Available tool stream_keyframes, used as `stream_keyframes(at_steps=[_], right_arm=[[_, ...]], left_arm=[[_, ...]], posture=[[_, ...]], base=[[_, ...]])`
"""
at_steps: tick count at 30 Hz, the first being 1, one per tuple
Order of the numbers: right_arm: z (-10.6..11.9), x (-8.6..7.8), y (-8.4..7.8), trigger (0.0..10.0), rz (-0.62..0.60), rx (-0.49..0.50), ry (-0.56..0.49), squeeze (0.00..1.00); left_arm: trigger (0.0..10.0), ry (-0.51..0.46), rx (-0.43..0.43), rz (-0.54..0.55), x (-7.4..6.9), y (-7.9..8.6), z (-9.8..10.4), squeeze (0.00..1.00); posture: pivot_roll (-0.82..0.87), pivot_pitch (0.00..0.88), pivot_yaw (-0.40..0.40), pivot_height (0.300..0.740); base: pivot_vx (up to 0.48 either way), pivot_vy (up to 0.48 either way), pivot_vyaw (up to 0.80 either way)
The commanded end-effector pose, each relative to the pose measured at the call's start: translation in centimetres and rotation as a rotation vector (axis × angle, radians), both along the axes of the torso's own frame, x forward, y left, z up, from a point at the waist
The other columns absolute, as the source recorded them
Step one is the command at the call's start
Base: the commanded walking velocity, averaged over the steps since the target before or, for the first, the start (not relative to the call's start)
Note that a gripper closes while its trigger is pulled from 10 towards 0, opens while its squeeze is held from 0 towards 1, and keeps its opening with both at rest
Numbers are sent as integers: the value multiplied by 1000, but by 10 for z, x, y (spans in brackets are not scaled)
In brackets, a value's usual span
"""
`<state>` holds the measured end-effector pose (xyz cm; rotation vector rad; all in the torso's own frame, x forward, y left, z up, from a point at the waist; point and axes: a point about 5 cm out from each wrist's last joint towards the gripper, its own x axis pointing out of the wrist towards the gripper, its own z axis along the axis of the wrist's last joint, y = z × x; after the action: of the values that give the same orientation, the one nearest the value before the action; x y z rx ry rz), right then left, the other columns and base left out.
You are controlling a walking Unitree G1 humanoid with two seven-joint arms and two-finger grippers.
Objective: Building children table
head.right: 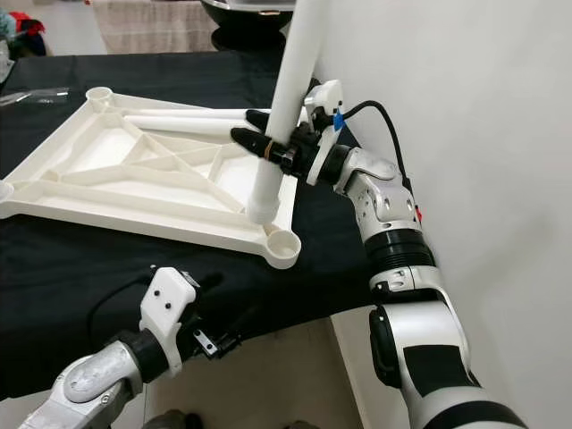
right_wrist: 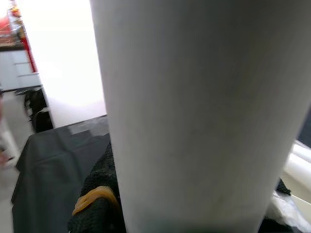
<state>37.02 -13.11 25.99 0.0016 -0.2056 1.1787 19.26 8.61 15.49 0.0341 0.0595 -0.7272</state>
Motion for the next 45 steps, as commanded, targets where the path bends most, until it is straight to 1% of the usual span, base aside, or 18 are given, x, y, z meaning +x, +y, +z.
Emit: stream_keyframes(at_steps=[1,2,3,4,5,6,8,10,12,13,18,21,24,28,33,38,42,45], right_arm=[[0,-5,-6,10000,94,-64,-22,0],[0,-5,-6,10000,94,-64,-22,0],[0,-5,-13,10000,101,-73,-14,0],[0,-5,-13,10000,101,-73,-14,0],[2,-5,-20,10000,111,-77,-11,0],[2,-5,-20,10000,111,-77,-11,0],[4,-6,-35,10000,130,-87,-6,0],[4,-6,-35,10000,130,-87,-6,0],[4,-7,-38,10000,140,-97,-4,0],[0,-8,-42,10000,147,-123,5,0],[-6,-10,-46,10000,158,-150,20,0],[-9,-11,-45,10000,165,-155,20,0],[-16,-14,-35,10000,193,-147,18,0],[-17,-14,-33,10000,197,-144,19,0],[-23,-14,-25,10000,231,-143,40,0],[-24,-14,-24,10000,237,-143,45,0],[-23,-18,-24,10000,271,-150,47,0],[-23,-21,-28,10000,295,-163,45,0]], left_arm=[[10000,0,2,14,-4,2,2,0],[10000,0,2,14,-4,2,2,0],[10000,-4,7,11,-5,3,2,0],[10000,-4,7,11,-5,3,2,0],[10000,-5,8,9,-5,3,3,0],[10000,-5,8,9,-5,3,3,0],[10000,-9,13,5,-5,5,4,0],[10000,-9,13,5,-5,5,4,0],[10000,-10,13,4,-5,5,4,0],[10000,-14,16,-1,-5,6,5,0],[10000,-21,20,-8,-5,6,6,0],[10000,-21,21,-8,-5,6,6,0],[10000,-23,23,-7,-5,6,7,0],[10000,-25,23,-7,-5,6,7,0],[10000,-38,22,-1,-3,6,11,0],[10000,-39,23,0,-2,6,11,0],[10000,-42,28,1,-2,7,11,0],[10000,-44,31,-1,-1,7,11,0]], posture=[[81,152,-77,740],[81,152,-77,740],[82,151,-71,740],[82,151,-71,740],[80,149,-69,740],[80,149,-69,740],[76,144,-59,740],[76,144,-59,740],[75,144,-60,740],[74,150,-54,740],[80,158,-55,740],[80,168,-50,740],[81,171,-49,740],[82,171,-50,740],[87,179,-50,740],[87,179,-50,740],[86,180,-48,740],[85,178,-44,740]], base=[[0,0,0],[0,0,0],[0,0,0],[0,0,0],[0,0,0],[0,0,0],[0,0,0],[0,0,0],[0,0,0],[0,0,0],[0,0,0],[0,0,0],[0,0,0],[0,0,0],[0,0,0],[0,0,0],[0,0,0],[0,0,0]])
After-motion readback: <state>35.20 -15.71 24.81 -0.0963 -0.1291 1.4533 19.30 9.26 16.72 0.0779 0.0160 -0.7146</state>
